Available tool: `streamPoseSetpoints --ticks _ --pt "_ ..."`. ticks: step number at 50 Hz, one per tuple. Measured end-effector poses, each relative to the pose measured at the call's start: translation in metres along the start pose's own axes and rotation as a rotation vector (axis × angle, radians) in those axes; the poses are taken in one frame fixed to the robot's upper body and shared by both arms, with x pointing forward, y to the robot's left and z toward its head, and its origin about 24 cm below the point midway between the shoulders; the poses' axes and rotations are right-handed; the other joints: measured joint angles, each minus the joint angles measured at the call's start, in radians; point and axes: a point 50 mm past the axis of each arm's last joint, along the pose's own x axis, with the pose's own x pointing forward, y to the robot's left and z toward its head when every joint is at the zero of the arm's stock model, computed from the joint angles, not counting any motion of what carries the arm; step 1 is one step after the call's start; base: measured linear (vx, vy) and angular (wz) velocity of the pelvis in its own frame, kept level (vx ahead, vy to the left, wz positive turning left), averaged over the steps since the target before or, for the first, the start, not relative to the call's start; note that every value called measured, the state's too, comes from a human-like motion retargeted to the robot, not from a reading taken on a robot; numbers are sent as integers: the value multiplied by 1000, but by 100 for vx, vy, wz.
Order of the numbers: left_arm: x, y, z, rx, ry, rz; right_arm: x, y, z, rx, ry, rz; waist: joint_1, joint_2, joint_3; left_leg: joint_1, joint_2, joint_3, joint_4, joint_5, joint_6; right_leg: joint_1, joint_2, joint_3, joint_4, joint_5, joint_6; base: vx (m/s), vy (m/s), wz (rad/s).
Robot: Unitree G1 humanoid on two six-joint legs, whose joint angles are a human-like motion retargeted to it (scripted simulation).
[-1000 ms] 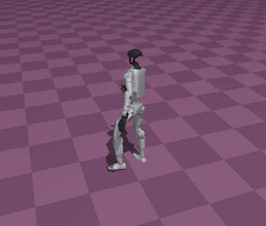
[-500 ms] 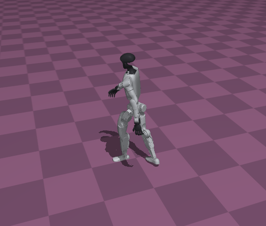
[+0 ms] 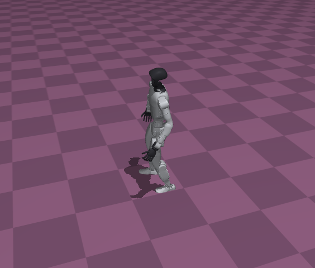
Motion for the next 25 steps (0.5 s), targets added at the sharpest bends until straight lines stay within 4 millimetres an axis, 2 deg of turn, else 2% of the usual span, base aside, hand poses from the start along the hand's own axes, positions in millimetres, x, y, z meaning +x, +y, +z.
streamPoseSetpoints --ticks 3,5,7,11,14,15,17,20,22,23,25 --pt "7 -6 10 84 -8 -11 -1 9 14 -36 -57 27 -11 31 27 46 0 -98 -21 14 -18 -29 12 -99 65 14 -63 33 13 155" --pt "14 -11 25 101 -26 -23 -4 14 41 -80 -149 49 -43 71 69 73 20 -167 -25 23 -36 -44 33 -192 159 -31 -116 30 12 171" --pt "19 -12 37 130 -52 -34 -9 19 70 -111 -269 65 -93 96 97 84 34 -222 -16 22 -38 -78 77 -198 243 -95 -140 30 8 193" --pt "25 2 67 192 -149 -30 -32 28 125 -116 -567 72 -212 91 158 90 22 -383 -18 72 -94 -146 221 -34 215 -148 -99 29 1 210" --pt "29 19 102 202 -270 47 -64 24 167 -119 -838 30 -315 76 227 88 -30 -512 7 105 -126 -177 243 -6 56 -113 -80 32 -2 233" --pt "29 25 117 206 -321 78 -77 20 179 -124 -933 9 -344 76 253 84 -49 -554 26 115 -147 -184 239 -19 -3 -98 -77 39 -3 231" --pt "26 32 151 212 -444 127 -101 2 194 -116 -1088 -44 -376 103 305 106 -82 -631 34 121 -151 -188 219 -44 -72 -82 -56 46 3 224" --pt "10 38 205 275 -668 175 -134 -35 202 -48 -1260 -115 -370 169 361 142 -158 -721 81 124 -151 -156 158 -45 -95 -1 -27 53 9 190" --pt "-8 46 230 322 -801 236 -144 -57 198 31 -1301 -137 -348 215 355 62 -160 -694 267 74 -147 -151 140 -104 -50 26 -100 46 -31 191" --pt "-17 50 237 312 -854 262 -148 -68 198 56 -1314 -149 -324 247 343 14 -155 -648 373 51 -140 -157 136 -126 -7 9 -123 47 -24 147" --pt "-35 63 241 279 -930 309 -155 -83 203 83 -1341 -171 -282 299 312 -58 -88 -512 524 51 -145 -174 131 -180 121 -63 -175 49 -16 128"
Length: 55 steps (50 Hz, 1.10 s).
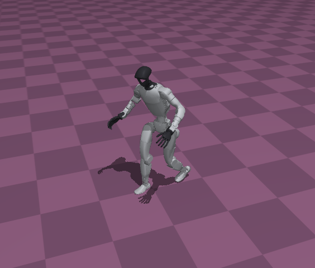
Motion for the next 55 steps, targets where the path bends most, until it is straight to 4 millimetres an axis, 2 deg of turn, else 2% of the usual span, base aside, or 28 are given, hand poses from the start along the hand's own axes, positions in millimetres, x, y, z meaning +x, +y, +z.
streamPoseSetpoints --ticks 2,4,5,7,11,15,17,19,22,25,30,35,45,55 --pt "-11 20 4 -17 -27 50 8 -6 11 -25 -37 -3 23 15 -52 -77 105 170 134 0 46 -19 -35 -65 145 -79 -17 48 -19 166" --pt "-17 41 11 4 -65 79 15 -7 26 -53 -97 7 37 6 -105 -128 213 327 210 -27 131 -1 -86 -134 229 -133 -23 46 -20 209" --pt "-18 52 16 27 -93 88 18 -7 36 -66 -135 15 47 0 -130 -147 262 395 229 -49 177 18 -110 -170 252 -151 -26 41 -20 216" --pt "-15 74 34 100 -177 100 25 -7 58 -102 -224 41 85 -6 -182 -177 321 484 190 -79 211 64 -130 -236 250 -164 -39 36 -19 196" --pt "-10 107 80 251 -370 108 31 -4 103 -273 -411 129 205 -28 -280 -189 349 626 -88 -55 168 162 -117 -327 166 -131 -32 27 -15 131" --pt "-7 126 119 334 -514 102 34 -2 152 -589 -609 223 315 -58 -343 -135 328 749 -435 117 143 239 -81 -377 76 -91 -7 18 -9 80" --pt "-5 133 134 392 -552 91 33 -3 177 -742 -703 246 339 -73 -353 -133 328 732 -419 118 196 286 -74 -404 42 -81 6 15 -4 81" --pt "-5 139 146 408 -582 81 32 -4 200 -869 -769 257 366 -87 -360 -95 307 703 -486 121 207 310 -67 -400 20 -85 14 14 -1 57" --pt "-6 146 159 452 -609 68 28 -6 229 -959 -837 265 383 -115 -377 -80 295 665 -524 116 187 327 -59 -375 4 -120 20 11 -1 51" --pt "-7 150 163 497 -607 47 23 -7 247 -972 -873 276 389 -156 -408 -79 271 658 -572 129 165 322 -65 -375 -7 -151 29 9 0 32" --pt "-12 155 157 529 -568 11 15 -10 264 -978 -906 287 388 -182 -444 -75 256 658 -613 136 110 334 -56 -383 -64 -158 36 4 1 9" --pt "-20 160 149 560 -538 14 10 -18 271 -943 -901 299 357 -179 -442 -92 265 658 -569 113 84 352 -46 -384 -102 -164 56 0 0 0" --pt "-25 171 150 581 -503 44 10 -26 260 -862 -837 323 309 -175 -424 -73 259 692 -570 108 103 351 -54 -349 -99 -171 48 2 0 -15" --pt "-28 182 158 615 -527 100 13 -39 254 -847 -789 288 250 -168 -450 -57 260 723 -561 83 134 360 -58 -331 -108 -171 60 4 0 -8"
